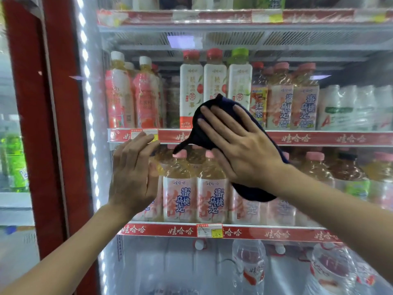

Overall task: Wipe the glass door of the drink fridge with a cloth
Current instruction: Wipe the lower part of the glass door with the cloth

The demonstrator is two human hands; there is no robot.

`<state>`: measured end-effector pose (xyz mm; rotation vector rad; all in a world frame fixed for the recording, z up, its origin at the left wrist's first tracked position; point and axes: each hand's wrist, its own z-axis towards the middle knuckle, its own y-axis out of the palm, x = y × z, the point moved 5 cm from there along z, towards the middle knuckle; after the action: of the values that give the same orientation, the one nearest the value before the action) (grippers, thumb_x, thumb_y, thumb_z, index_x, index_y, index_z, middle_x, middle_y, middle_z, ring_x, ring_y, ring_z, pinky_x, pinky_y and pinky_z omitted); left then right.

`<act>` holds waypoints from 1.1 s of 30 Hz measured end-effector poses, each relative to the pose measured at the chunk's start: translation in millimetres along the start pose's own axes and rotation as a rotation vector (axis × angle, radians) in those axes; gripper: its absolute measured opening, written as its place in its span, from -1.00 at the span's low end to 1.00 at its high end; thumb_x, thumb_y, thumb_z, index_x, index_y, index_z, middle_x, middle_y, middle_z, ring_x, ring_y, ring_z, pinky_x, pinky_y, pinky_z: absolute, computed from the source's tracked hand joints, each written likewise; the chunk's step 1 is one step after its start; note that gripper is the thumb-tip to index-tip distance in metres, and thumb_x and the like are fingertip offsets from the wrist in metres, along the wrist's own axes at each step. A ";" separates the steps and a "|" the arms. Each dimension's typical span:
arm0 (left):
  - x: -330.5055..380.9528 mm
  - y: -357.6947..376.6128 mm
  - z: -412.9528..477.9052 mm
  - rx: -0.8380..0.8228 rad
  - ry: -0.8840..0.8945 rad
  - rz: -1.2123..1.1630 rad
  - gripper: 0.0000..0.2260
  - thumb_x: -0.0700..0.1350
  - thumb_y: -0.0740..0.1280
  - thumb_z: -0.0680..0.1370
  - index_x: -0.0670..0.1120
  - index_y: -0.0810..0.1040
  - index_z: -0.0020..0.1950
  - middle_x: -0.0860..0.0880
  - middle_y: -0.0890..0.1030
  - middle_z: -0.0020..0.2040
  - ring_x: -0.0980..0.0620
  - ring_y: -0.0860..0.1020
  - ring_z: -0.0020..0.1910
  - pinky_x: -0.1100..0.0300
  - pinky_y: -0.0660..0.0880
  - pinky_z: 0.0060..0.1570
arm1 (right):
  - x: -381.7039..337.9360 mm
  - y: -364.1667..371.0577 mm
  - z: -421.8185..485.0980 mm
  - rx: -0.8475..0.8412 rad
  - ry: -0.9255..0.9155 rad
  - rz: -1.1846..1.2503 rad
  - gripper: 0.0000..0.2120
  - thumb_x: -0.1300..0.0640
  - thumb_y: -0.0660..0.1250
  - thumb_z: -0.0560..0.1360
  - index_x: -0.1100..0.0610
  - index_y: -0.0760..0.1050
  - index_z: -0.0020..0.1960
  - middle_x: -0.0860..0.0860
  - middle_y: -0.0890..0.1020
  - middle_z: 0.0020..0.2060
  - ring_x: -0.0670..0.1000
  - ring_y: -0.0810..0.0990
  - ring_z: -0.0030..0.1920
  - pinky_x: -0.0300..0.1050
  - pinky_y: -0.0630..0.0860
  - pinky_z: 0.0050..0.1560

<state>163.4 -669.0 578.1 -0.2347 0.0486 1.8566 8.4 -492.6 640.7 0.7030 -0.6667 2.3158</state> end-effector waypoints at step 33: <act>-98.0 -50.9 -50.6 0.007 -0.029 0.066 -0.61 -0.23 0.11 0.60 -0.28 0.42 0.42 -0.21 0.43 0.38 -0.19 0.36 0.47 -0.11 0.20 0.48 | -116.5 6.2 109.6 0.080 0.095 0.088 -0.40 -0.01 0.05 0.69 0.23 0.08 0.65 0.18 0.10 0.64 0.15 0.04 0.65 0.23 -0.01 0.62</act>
<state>245.8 -754.1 551.2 -0.2030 0.0434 1.9248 115.7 -611.2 646.5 0.6065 -0.5750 2.4517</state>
